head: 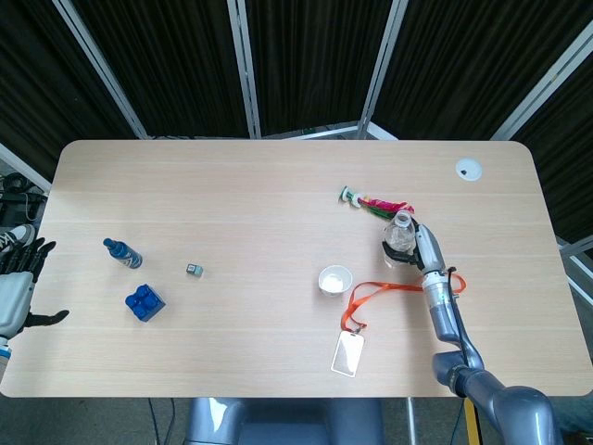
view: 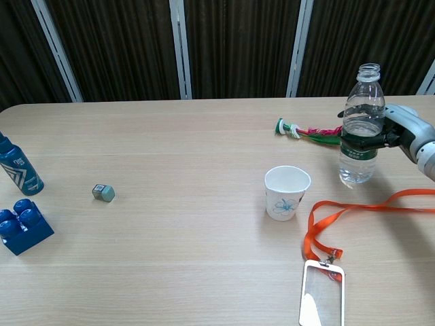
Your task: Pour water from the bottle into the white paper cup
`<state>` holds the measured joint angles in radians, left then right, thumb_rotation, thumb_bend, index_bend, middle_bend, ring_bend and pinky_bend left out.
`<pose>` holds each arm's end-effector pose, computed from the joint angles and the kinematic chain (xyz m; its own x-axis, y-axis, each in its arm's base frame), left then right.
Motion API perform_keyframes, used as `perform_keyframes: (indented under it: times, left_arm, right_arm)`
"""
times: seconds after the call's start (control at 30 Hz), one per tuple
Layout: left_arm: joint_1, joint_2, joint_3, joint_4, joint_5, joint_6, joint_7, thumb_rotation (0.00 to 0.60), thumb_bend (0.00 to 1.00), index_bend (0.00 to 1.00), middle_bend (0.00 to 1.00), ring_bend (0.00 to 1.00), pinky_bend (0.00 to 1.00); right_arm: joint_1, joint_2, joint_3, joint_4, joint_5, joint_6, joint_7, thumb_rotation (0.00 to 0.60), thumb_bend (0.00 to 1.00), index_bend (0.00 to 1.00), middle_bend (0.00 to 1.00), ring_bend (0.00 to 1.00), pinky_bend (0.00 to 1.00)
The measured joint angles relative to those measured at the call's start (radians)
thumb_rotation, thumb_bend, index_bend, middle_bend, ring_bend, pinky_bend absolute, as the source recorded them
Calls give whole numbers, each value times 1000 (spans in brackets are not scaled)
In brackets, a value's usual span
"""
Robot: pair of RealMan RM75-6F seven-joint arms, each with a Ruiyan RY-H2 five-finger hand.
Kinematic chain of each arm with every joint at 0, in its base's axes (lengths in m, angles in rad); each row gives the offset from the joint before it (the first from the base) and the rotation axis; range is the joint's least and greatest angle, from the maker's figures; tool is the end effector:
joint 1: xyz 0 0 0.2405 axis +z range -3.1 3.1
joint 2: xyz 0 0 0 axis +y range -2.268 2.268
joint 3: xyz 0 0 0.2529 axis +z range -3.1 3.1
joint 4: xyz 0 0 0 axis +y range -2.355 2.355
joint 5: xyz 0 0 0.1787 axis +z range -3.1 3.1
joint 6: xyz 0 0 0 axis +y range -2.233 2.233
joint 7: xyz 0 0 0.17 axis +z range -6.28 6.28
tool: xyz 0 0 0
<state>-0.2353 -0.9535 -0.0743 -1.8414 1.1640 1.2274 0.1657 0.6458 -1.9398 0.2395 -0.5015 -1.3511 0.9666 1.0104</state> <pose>-0.2915 0.2393 0.1960 0.4098 0.2127 0.8870 0.8884 0.1274 -0.4410 -0.2640 -0.3964 -0.0085 -0.3966 -0.1379 0.9076 -0.9175 0.0290 -0.3966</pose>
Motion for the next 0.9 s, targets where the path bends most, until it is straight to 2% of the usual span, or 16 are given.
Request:
perform_keyframes:
  times: [0.27, 0.43, 0.5, 0.67, 0.77, 0.83, 0.9]
  left_arm:
    - [0, 1, 1, 0, 2, 0, -3, 600, 44, 0, 0, 0, 0]
    - [0, 1, 1, 1, 2, -1, -4, 600, 42, 0, 0, 0, 0]
    - [-1, 1, 1, 1, 1, -3, -5, 600, 42, 0, 0, 0, 0]
    - [-3, 1, 2, 1, 2, -7, -6, 600, 43, 0, 0, 0, 0]
    - [-3, 2, 3, 0, 6, -7, -8, 600, 44, 0, 0, 0, 0]
    - [-2, 4, 4, -2, 10, -7, -12, 600, 44, 0, 0, 0, 0]
    - [-1, 6, 5, -5, 15, -6, -15, 600, 45, 0, 0, 0, 0]
  right_arm:
    - [-5, 2, -3, 6, 1, -12, 18, 600, 230, 171, 302, 284, 270]
    - [-8, 4, -2, 9, 2, -14, 27, 600, 48, 72, 211, 214, 248]
    - [-9, 7, -1, 9, 3, -16, 32, 600, 11, 51, 188, 188, 238]
    - [-14, 25, -1, -4, 7, -39, 52, 600, 1, 33, 166, 165, 220]
    - [-22, 41, -2, -13, 9, -47, 59, 600, 0, 8, 115, 105, 145]
    - [-25, 54, -12, -23, 2, -54, 64, 600, 0, 0, 32, 24, 35]
    - [-27, 79, -35, -44, -17, -74, 68, 600, 0, 0, 0, 0, 0]
